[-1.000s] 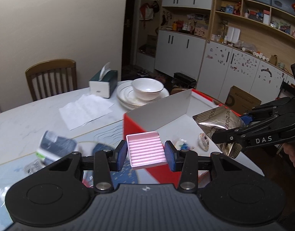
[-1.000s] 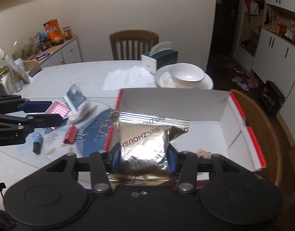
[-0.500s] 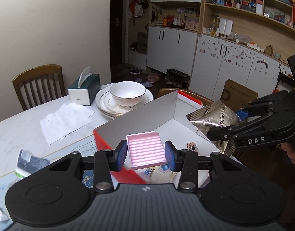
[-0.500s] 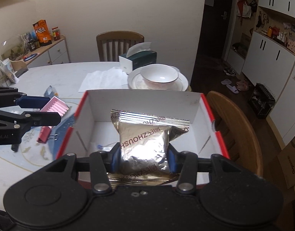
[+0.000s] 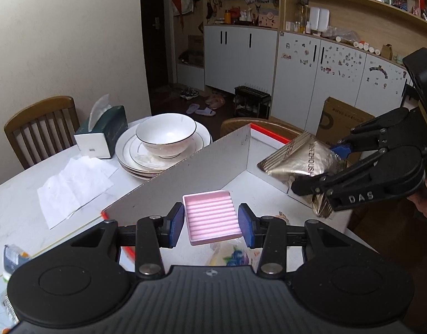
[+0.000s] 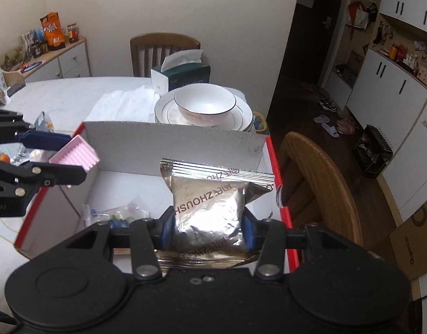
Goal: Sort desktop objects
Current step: 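Carry the soap dish and foil bag with both tools into the box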
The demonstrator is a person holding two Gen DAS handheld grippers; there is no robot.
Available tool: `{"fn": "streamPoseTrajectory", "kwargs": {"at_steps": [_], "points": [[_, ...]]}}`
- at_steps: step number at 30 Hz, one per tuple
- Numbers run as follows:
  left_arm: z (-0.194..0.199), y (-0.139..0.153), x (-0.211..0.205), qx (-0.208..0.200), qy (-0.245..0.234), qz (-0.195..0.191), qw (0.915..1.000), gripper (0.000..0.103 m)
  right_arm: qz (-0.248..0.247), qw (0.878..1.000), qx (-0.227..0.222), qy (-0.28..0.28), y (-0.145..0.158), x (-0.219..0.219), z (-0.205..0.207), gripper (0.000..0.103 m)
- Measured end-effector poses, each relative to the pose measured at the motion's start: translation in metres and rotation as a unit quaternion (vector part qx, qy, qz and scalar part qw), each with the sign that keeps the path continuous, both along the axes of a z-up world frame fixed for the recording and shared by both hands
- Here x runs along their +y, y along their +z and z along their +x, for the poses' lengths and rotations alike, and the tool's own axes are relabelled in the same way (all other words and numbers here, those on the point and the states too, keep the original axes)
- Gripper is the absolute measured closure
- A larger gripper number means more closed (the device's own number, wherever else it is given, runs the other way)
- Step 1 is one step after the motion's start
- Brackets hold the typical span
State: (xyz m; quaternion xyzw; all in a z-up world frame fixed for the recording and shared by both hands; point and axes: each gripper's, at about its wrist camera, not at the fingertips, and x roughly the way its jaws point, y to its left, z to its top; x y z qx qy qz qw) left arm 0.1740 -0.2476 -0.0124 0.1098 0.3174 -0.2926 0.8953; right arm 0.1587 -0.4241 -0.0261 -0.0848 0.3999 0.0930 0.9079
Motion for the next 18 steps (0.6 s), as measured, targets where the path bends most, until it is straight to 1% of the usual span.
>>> {"fn": "streamPoseTrajectory", "kwargs": {"at_steps": [7,11,15,18], "points": [[0.027,-0.019,-0.018,0.012,-0.007,0.044,0.9990,0.062,-0.019,0.999,0.018,0.031,-0.015,0.001,0.029,0.057],[0.034,-0.030,-0.028,0.015,-0.014,0.067,0.9975,0.062,-0.017,0.998,0.036,0.049,-0.025,0.003,0.041,0.057],[0.041,-0.041,-0.037,0.022,-0.021,0.093,0.9952,0.062,-0.030,0.997,0.053,0.056,-0.038,0.007,0.054,0.057],[0.047,-0.046,-0.041,0.034,-0.024,0.103,0.9938,0.062,-0.036,0.996,0.065,0.058,-0.046,0.010,0.063,0.057]]}}
